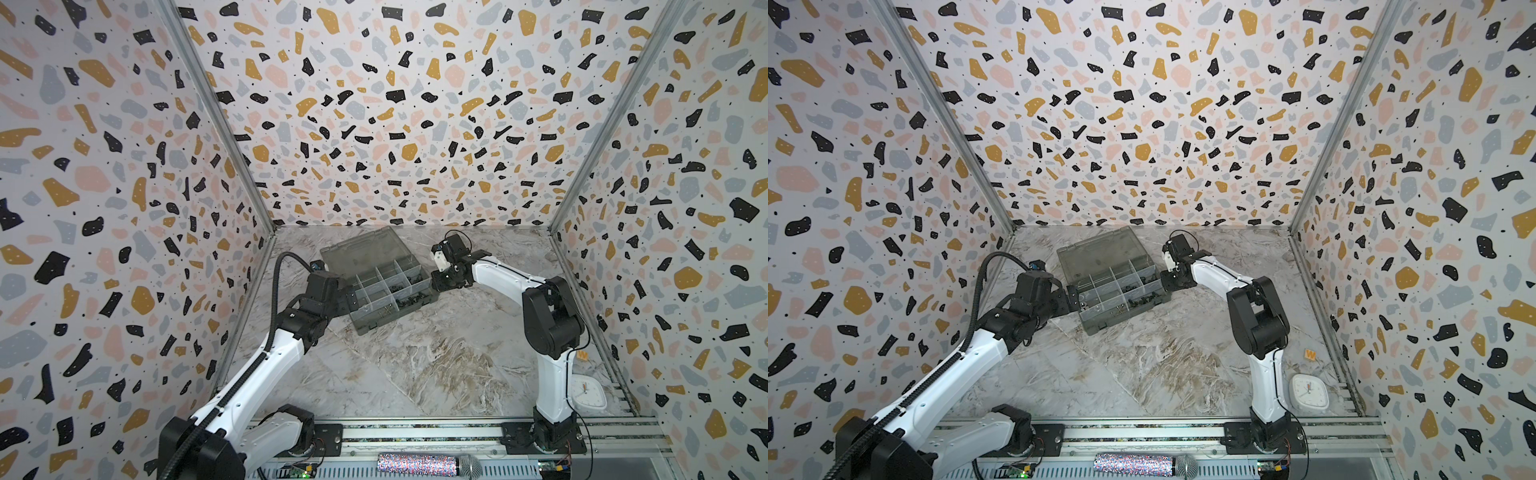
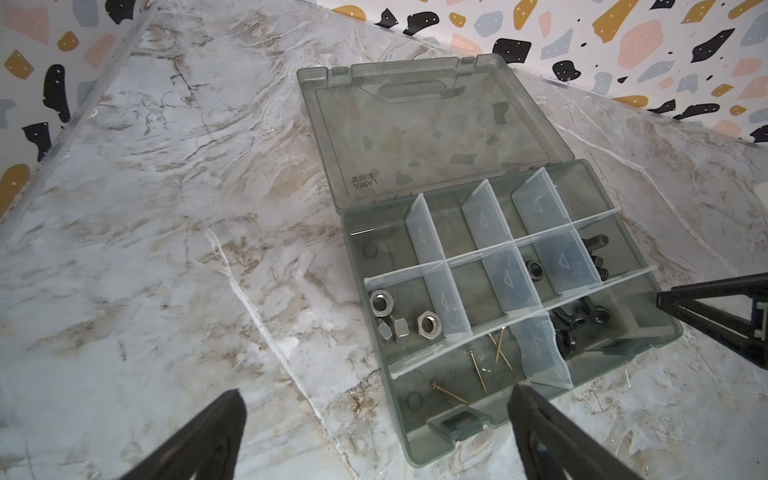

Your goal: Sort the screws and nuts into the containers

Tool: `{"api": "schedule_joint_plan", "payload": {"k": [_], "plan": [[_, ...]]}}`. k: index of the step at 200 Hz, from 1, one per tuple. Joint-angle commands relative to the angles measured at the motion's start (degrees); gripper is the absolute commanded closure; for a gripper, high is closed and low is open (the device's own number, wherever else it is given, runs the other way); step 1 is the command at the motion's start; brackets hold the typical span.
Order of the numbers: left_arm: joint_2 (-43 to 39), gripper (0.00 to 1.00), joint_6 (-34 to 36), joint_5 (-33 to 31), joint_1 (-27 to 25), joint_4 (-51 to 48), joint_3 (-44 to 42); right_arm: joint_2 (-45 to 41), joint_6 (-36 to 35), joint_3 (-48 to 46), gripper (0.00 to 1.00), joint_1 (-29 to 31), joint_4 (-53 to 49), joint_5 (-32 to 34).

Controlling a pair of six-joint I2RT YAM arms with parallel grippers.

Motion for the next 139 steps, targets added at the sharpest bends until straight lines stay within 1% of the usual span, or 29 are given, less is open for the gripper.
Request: {"api": "schedule_joint_plan", "payload": {"k": [1, 12, 18, 40, 52, 74, 96, 139], "plan": [[0.5, 0.0, 1.5, 0.8, 1.5, 2.6, 1.1, 0.6, 0.8, 2.7, 0.69, 1.0, -0.9, -0.4], [0.9, 0.0, 2.0, 1.2, 2.2, 3.0, 0.9, 1.8, 0.9, 3.7, 0.7, 0.9, -1.6, -0.2], [1.1, 0.0, 2.1, 1.4, 2.6, 3.4, 0.8, 2.7, 0.9, 4.5, 0.72, 1.1, -2.2, 0.0], [1.8, 0.0, 2.4, 2.8, 4.0, 4.3, 0.1, 5.4, 0.7, 7.8, 0.9, 1.0, -5.4, 1.0], [2.2, 0.0, 2.6, 3.6, 4.4, 4.7, -0.1, 5.4, 0.7, 8.0, 0.95, 1.1, -6.3, 1.9], [2.9, 0.0, 3.0, 4.2, 4.8, 4.9, 0.3, 3.4, 1.2, 5.1, 0.95, 1.0, -6.1, 3.3], [3.6, 0.0, 3.4, 5.0, 5.0, 5.3, 0.8, -0.1, 2.3, -0.4, 0.95, 0.9, -5.5, 3.9], [5.1, 0.0, 3.2, 6.8, 5.1, 6.9, 0.9, -9.9, 6.1, -11.6, 0.94, 1.2, -4.0, 4.1]]}}
